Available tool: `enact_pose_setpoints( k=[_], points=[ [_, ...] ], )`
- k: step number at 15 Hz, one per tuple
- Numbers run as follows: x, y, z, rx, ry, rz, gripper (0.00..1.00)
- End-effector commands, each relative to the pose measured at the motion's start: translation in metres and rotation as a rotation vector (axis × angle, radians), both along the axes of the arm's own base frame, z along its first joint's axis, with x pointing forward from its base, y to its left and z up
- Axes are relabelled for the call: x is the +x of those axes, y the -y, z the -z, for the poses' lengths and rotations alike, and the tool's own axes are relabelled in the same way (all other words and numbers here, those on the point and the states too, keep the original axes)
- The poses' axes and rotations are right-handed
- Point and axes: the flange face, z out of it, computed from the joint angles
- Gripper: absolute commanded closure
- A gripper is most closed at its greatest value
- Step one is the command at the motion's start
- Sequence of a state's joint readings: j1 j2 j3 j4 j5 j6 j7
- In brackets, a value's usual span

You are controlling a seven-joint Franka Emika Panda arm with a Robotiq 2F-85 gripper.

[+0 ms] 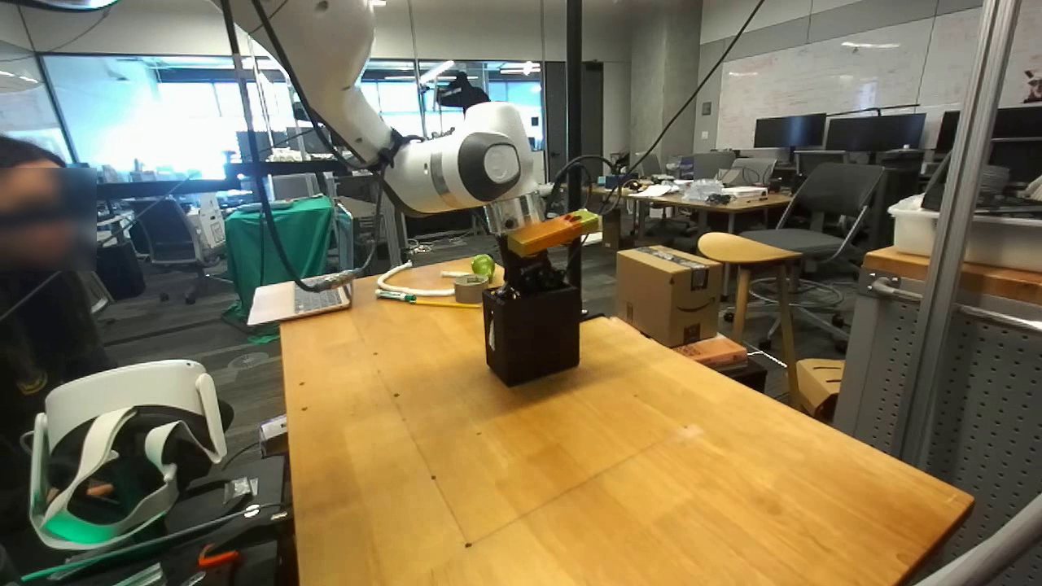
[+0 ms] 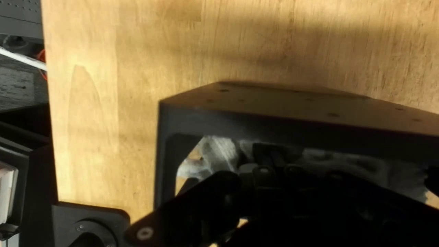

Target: Place the towel in the basket

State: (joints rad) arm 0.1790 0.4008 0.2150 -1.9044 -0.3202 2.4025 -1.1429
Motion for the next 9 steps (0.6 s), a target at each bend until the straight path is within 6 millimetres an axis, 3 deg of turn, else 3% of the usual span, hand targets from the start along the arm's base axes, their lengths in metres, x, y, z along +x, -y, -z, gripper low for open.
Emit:
enact_pose_setpoints(
  k=[1,6,9],
  points=[
    [0.019,0.014,0.027,0.059,-0.094,0.019,0.95],
    [0.034,0.022,0.034,0.100,-0.148,0.060,0.95],
    [0.038,0.019,0.021,0.103,-0.133,0.062,0.95]
  ],
)
